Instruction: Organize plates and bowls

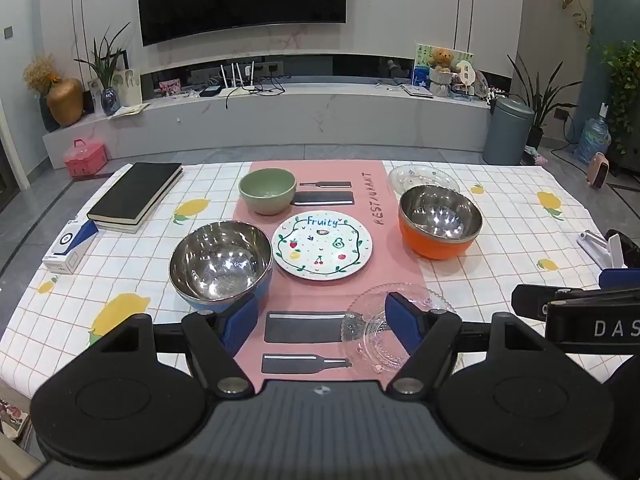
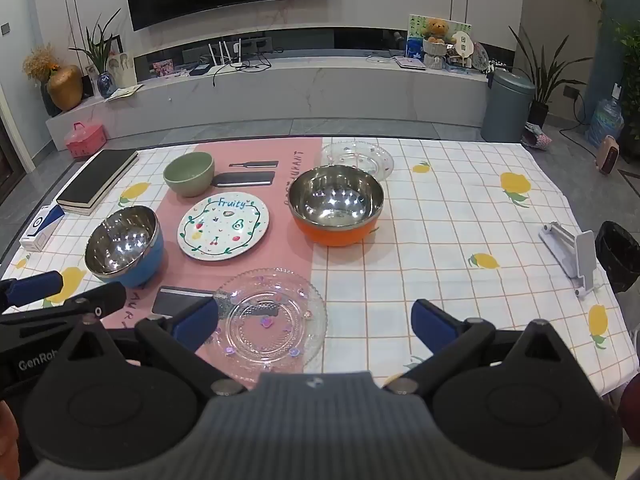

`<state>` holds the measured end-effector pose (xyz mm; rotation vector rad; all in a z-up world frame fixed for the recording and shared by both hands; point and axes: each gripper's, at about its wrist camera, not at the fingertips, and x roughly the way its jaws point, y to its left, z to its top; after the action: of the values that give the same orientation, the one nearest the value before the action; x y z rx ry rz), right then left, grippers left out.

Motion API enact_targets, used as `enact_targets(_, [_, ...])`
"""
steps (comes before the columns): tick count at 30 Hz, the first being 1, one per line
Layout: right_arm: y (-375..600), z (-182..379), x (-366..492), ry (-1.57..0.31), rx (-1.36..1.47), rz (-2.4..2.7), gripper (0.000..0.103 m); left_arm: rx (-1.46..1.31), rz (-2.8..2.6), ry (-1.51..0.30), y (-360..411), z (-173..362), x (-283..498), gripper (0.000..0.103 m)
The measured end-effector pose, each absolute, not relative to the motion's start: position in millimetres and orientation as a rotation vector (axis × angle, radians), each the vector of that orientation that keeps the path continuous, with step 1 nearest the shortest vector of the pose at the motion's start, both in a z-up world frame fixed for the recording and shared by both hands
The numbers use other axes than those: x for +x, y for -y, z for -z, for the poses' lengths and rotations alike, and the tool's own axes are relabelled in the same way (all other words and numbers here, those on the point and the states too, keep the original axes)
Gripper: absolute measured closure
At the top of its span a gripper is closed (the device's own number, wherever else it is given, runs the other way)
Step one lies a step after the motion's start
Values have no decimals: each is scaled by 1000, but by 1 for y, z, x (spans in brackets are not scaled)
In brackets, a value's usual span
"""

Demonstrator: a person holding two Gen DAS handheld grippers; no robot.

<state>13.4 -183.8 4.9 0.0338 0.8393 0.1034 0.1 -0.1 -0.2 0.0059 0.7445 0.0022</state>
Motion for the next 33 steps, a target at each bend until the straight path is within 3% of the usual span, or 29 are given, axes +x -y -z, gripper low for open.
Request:
enact_targets(5, [184,-5,13,-831,33,-103,3,-17,21,-767,-5,4,4,24])
enact_targets(33, [182,-5,10,-839,28,-113,3,-17,9,-753,0,2,-1,24])
